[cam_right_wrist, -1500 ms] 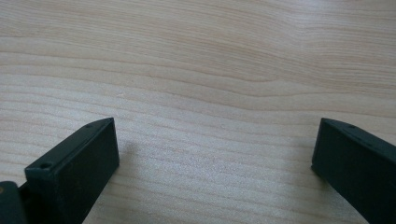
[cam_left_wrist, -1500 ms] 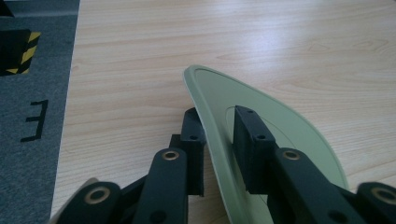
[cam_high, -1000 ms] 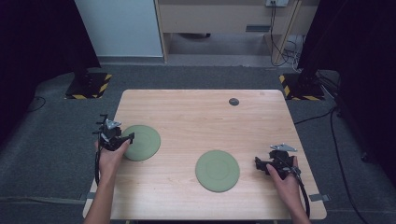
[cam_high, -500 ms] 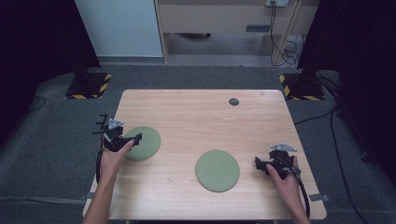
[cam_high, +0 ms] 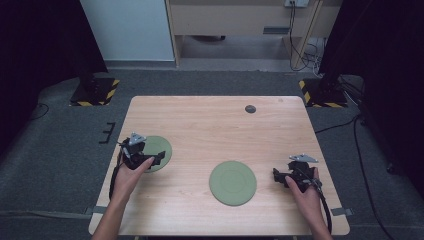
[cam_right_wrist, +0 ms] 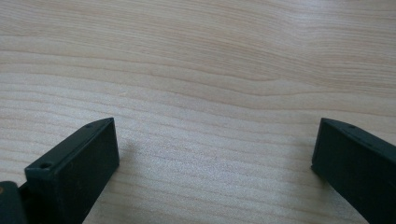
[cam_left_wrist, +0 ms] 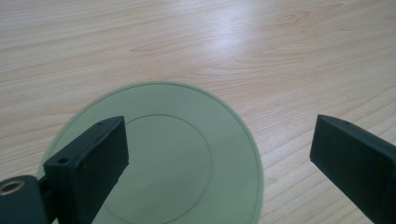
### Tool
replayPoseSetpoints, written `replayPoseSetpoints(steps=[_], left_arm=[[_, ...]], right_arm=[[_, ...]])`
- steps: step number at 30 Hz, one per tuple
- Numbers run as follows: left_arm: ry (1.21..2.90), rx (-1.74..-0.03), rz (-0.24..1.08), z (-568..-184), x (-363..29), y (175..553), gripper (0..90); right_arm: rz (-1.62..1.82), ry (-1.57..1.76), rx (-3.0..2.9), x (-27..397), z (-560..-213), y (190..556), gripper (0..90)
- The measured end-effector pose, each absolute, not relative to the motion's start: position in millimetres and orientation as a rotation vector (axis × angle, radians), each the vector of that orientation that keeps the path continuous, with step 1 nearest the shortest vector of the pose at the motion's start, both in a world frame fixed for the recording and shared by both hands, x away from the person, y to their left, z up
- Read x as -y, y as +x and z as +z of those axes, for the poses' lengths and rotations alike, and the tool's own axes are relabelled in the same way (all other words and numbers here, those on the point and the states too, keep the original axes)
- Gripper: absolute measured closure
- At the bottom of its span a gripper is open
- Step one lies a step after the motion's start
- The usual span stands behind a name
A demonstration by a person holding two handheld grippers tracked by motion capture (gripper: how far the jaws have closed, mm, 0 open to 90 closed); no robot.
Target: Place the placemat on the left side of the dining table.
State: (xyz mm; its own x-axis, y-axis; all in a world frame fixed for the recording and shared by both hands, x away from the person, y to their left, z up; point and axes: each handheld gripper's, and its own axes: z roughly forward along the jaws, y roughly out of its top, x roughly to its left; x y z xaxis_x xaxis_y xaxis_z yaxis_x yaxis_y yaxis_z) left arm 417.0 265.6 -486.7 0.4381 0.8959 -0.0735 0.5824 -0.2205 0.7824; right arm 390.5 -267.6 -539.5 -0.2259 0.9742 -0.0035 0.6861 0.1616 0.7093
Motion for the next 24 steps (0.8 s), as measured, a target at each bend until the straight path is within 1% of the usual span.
replayPoseSetpoints(steps=[14, 19, 24], left_arm=[[1.96, -1.16, 0.489, -487, -236, 399, 4.0], [2.026, -1.115, 0.522, -490, -226, 394, 3.9], [2.052, -1.072, 0.488, -494, -210, 388, 3.9]], right_arm=[[0.82, 1.57, -1.98, 268, -539, 390, 0.9], [0.82, 1.569, -1.98, 268, -540, 390, 0.9], [0.82, 1.57, -1.98, 268, -540, 390, 0.9]])
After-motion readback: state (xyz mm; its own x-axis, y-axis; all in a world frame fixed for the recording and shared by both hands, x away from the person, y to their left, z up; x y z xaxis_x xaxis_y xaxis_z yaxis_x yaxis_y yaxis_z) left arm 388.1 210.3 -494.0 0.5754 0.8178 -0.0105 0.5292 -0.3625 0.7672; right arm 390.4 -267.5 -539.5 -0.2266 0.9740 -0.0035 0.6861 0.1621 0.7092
